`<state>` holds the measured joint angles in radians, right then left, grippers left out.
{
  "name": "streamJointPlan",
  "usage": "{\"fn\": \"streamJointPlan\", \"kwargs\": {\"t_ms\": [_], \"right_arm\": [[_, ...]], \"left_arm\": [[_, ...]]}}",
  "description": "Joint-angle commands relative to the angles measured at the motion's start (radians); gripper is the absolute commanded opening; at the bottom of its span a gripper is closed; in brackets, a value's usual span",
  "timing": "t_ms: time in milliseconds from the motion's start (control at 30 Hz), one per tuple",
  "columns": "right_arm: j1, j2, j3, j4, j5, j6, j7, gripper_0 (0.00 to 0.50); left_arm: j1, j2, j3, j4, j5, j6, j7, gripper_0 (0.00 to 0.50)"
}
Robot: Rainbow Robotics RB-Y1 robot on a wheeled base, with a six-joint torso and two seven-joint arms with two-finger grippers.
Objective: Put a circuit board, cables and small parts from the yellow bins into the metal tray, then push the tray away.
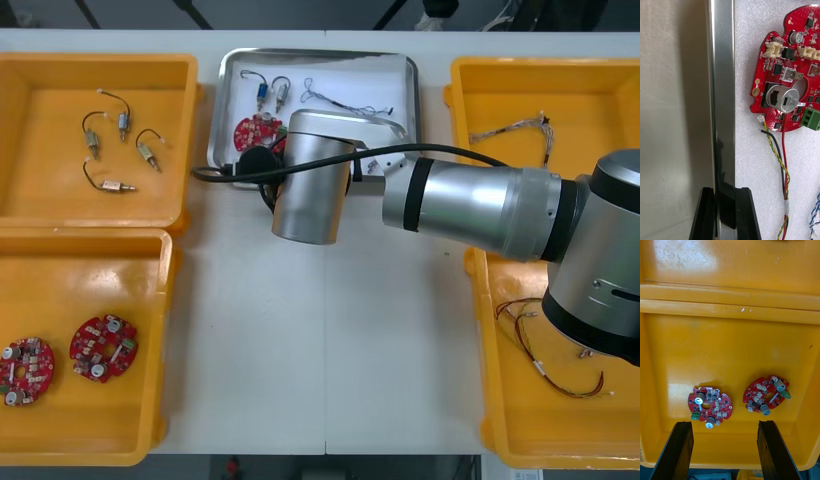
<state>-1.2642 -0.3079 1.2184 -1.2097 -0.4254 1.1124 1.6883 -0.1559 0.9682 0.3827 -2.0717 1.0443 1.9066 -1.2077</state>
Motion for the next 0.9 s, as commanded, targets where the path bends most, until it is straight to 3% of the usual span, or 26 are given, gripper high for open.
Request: {"fn": "streamJointPlan", "kwargs": {"t_ms": [33, 700, 733, 833, 900], "right_arm": [[-0.070, 0.032, -0.033, 0.041, 0.010, -0.043, 0.044, 0.000], [-0.090, 0.043, -0.036, 0.150, 0.010, -0.204, 0.076, 0.000], [-0.090, 0.043, -0.036, 0.150, 0.010, -0.204, 0.076, 0.036], [-0.090, 0.043, -0.037, 0.147, 0.007, -0.200, 0.076, 0.484], [-0.090, 0.041, -0.037, 0.133, 0.005, -0.181, 0.073, 0.500]], "left_arm": [[-0.030, 0.030, -0.008, -0.027, -0.004, -0.011, -0.099, 0.500], [-0.030, 0.030, -0.008, -0.027, -0.004, -0.011, -0.099, 0.500], [-0.030, 0.030, -0.008, -0.027, -0.004, -0.011, -0.099, 0.500], [-0.030, 0.030, -0.008, -0.027, -0.004, -0.011, -0.099, 0.500], [-0.030, 0.030, -0.008, -0.027, -0.004, -0.011, -0.099, 0.500]]}}
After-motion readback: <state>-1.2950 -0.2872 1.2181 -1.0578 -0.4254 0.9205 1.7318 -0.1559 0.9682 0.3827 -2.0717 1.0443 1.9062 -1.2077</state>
